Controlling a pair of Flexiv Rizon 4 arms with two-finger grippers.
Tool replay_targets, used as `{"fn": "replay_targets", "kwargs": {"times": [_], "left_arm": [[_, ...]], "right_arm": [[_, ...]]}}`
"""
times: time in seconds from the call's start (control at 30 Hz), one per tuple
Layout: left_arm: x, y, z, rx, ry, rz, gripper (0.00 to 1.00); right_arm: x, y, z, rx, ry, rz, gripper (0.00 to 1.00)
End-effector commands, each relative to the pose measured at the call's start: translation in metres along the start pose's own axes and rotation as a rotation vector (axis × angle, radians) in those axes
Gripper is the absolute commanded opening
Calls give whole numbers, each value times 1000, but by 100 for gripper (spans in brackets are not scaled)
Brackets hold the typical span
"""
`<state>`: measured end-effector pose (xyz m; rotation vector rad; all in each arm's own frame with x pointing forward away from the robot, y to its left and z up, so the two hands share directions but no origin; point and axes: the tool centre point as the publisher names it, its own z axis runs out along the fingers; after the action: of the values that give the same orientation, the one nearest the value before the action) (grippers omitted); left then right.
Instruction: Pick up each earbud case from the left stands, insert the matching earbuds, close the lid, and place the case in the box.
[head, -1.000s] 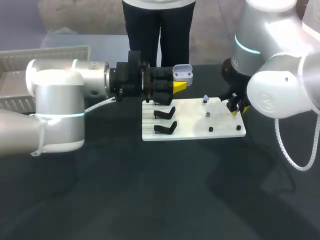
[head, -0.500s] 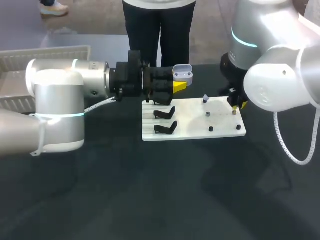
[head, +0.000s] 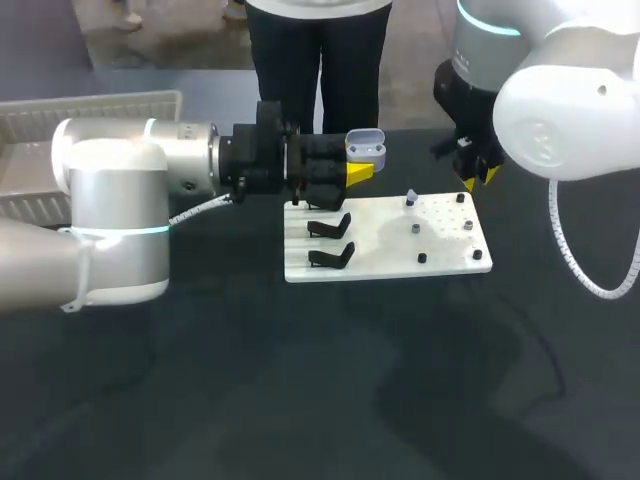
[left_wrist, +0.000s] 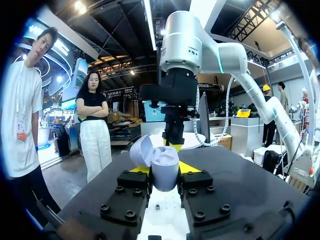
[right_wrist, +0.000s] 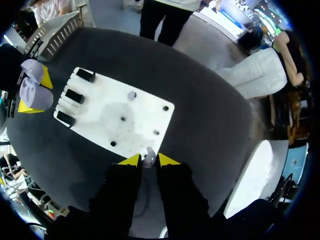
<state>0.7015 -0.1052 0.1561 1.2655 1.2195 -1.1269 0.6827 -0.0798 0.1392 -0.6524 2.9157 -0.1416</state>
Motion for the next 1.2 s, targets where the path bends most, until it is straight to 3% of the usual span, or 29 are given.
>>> {"fn": "replay_targets", "kwargs": {"times": [0.03, 0.17, 0.7, 0.73, 0.87, 1.0, 1.2], "left_arm": [[1, -1, 0, -6, -5, 4, 0], [1, -1, 0, -6, -5, 4, 0], [1, -1, 0, -6, -5, 4, 0], [1, -1, 0, -6, -5, 4, 0], [1, -1, 0, -6, -5, 4, 0], [1, -1, 0, -6, -5, 4, 0], [1, -1, 0, -6, -5, 4, 0]], "right_arm": [[3, 8, -29, -3, 6, -8, 0], [2, 18, -46, -10, -2, 1, 0], [2, 18, -46, -10, -2, 1, 0], [-1, 20, -49, -28, -8, 50, 0], [-7, 29, -58, -21, 82, 432, 0], [-9, 46, -78, -3, 75, 692, 0], [-13, 70, -88, 5, 172, 932, 0]]}}
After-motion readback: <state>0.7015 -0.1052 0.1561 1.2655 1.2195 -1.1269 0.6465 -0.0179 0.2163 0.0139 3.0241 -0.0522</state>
